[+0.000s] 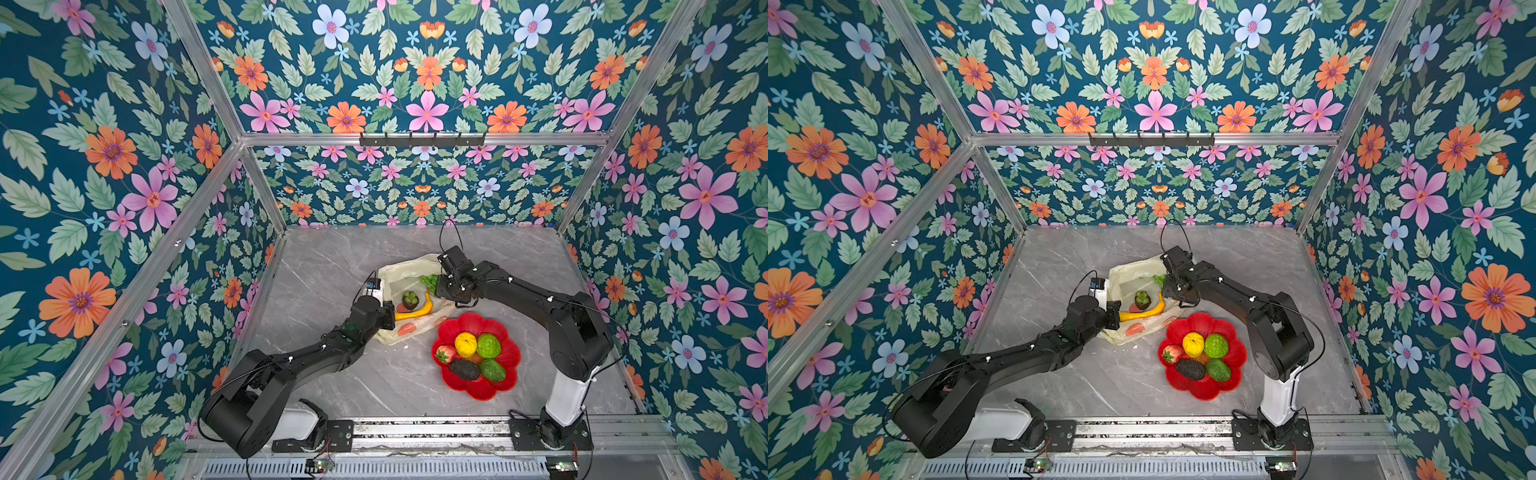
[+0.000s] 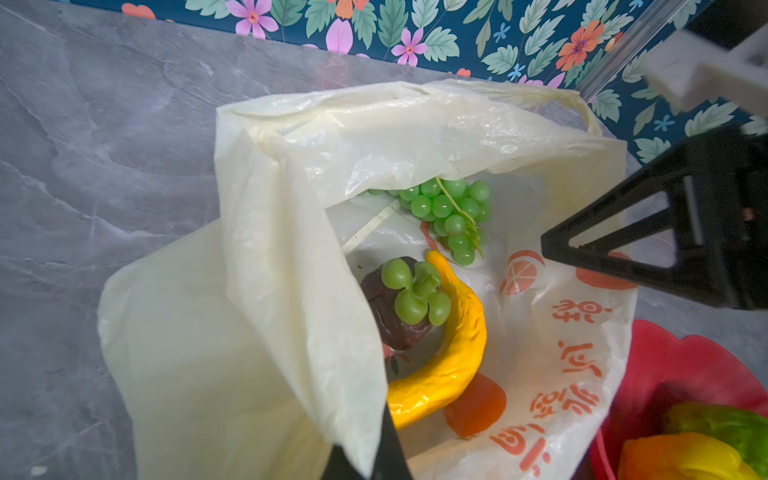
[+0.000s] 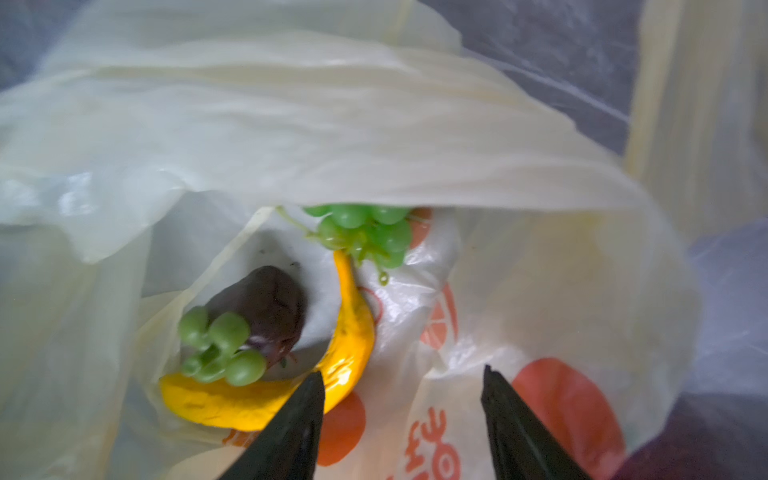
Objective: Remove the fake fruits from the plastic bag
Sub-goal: 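Move the open right gripper back into the bag above the dark fruit, then grasp the dark round fruit by its green top with the right gripper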
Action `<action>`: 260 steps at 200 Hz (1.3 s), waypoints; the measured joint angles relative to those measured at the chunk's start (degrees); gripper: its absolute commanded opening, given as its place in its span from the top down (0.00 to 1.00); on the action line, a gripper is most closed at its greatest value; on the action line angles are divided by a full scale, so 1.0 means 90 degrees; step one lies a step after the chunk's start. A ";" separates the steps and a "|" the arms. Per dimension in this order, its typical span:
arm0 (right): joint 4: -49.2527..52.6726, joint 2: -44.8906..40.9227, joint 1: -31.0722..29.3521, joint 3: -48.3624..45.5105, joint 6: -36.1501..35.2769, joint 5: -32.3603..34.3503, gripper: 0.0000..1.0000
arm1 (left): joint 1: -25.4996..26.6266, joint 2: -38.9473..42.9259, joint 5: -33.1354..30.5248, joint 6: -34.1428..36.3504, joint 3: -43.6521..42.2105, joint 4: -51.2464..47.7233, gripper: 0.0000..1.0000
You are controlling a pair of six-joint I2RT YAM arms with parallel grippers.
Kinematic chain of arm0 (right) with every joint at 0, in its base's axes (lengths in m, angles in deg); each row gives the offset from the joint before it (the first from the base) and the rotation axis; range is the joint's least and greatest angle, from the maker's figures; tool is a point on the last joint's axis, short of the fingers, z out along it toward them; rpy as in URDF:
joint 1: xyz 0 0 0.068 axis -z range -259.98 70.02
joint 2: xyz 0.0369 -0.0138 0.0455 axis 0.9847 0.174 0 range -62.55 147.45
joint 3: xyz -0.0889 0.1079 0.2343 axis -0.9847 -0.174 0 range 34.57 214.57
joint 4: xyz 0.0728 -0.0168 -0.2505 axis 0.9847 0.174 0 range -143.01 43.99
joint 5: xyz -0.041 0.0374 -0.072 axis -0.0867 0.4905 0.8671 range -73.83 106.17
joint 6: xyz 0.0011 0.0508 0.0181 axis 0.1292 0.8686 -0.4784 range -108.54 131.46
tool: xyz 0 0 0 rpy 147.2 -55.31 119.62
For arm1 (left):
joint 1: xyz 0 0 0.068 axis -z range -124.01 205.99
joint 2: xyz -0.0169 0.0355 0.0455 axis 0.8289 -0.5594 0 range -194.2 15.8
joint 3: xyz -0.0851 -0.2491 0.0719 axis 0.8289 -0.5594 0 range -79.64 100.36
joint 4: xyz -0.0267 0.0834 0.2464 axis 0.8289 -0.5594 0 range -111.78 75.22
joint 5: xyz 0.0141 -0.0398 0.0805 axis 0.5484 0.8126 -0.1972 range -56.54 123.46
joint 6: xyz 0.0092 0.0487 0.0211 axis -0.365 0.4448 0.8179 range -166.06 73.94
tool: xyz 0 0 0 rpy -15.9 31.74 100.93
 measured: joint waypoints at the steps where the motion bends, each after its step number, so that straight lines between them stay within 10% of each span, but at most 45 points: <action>1: 0.0007 0.0000 -0.0012 0.0012 -0.0002 0.0010 0.38 | 0.0000 0.0002 -0.0002 0.0000 -0.0002 0.0000 1.00; 137: 0.0658 0.1528 -0.0908 0.2169 -0.0287 0.0126 0.70 | 0.0000 0.0262 -0.0243 -0.0002 -0.0102 0.0005 0.99; 260: 0.1110 0.2052 -0.0906 0.2720 -0.0304 -0.0063 0.76 | 0.0000 0.0299 -0.0323 0.0002 -0.0102 -0.0010 0.99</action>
